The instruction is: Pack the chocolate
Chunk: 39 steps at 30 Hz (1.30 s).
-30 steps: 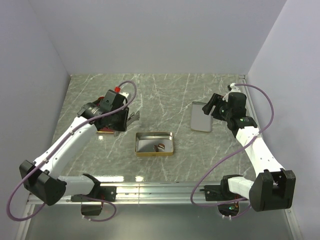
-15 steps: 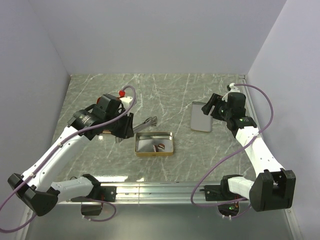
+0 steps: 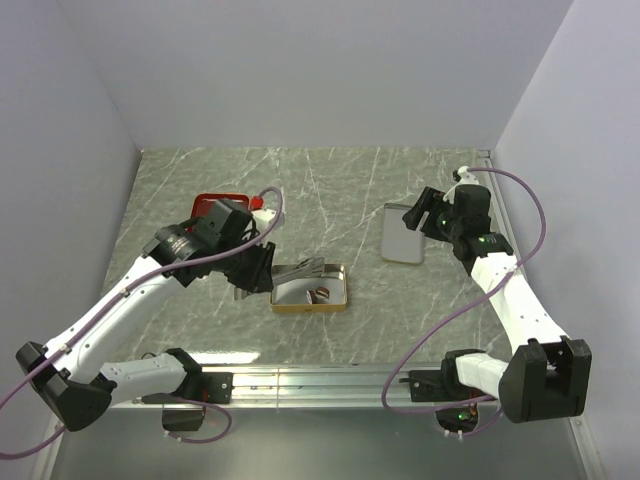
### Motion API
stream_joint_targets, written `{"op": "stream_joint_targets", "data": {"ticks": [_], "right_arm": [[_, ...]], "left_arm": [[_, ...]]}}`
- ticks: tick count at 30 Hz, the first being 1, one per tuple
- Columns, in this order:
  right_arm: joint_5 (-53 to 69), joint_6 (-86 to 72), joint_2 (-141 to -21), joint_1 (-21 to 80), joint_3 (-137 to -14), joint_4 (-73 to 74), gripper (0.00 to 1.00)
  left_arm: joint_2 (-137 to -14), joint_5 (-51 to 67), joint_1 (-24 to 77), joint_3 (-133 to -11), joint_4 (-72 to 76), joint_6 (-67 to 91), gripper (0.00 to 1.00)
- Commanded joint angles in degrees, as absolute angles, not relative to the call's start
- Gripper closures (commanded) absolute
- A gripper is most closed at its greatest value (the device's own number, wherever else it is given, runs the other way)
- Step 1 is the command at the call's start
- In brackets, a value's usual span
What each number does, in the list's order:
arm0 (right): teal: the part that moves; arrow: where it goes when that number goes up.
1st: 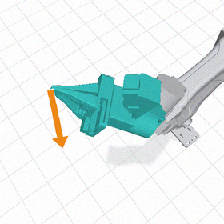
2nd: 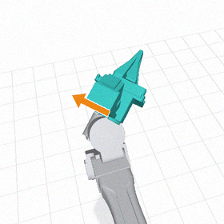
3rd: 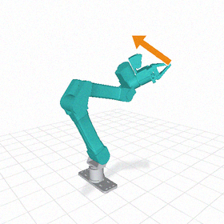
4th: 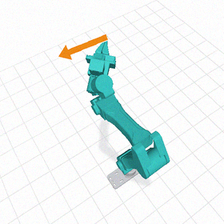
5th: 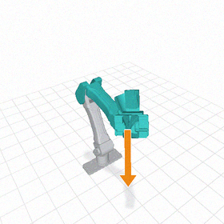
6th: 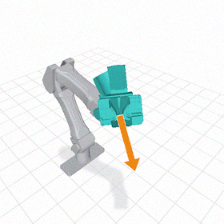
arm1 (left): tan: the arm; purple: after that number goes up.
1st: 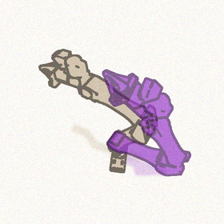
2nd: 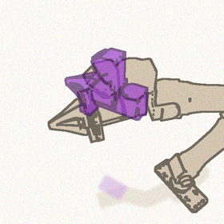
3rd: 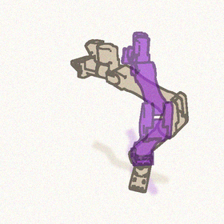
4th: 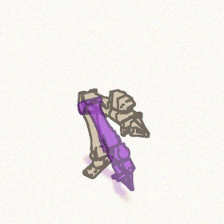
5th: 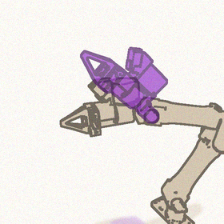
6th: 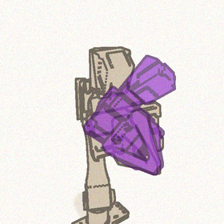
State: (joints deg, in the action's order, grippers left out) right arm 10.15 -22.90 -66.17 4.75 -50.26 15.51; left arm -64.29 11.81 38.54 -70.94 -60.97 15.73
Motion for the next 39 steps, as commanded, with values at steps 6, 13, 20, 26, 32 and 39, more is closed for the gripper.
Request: {"op": "stream_joint_targets", "data": {"ticks": [6, 13, 20, 26, 32, 39], "right_arm": [[9.6, -22.5, -66.5, 5.4, -52.2, 15.0, 0.23], [9.5, -22.5, -66.9, 5.5, -52.4, 15.1, 0.23], [9.4, -22.5, -67.0, 5.7, -52.6, 15.1, 0.23], [9.1, -22.5, -67.0, 6.0, -52.9, 15.0, 0.23], [9.2, -22.3, -67.5, 6.0, -53.6, 15.4, 0.23], [9.1, -22.1, -67.1, 6.2, -53.9, 15.6, 0.23]], "left_arm": [[-64.4, 12.8, 40.4, -70.7, -60.6, 15.7, 0.66], [-64.7, 12.1, 40.7, -70.1, -59.9, 15.8, 0.62], [-65.1, 11.5, 40.9, -69.9, -59.2, 15.7, 0.61], [-65.5, 9.8, 40.9, -70.8, -59.3, 15.8, 0.61], [-65.6, 6.6, 40.7, -72.2, -57.1, 17.1, 0.62], [-69.7, 1.3, 40.3, -75.4, -54.8, 17.6, 0.62]]}}
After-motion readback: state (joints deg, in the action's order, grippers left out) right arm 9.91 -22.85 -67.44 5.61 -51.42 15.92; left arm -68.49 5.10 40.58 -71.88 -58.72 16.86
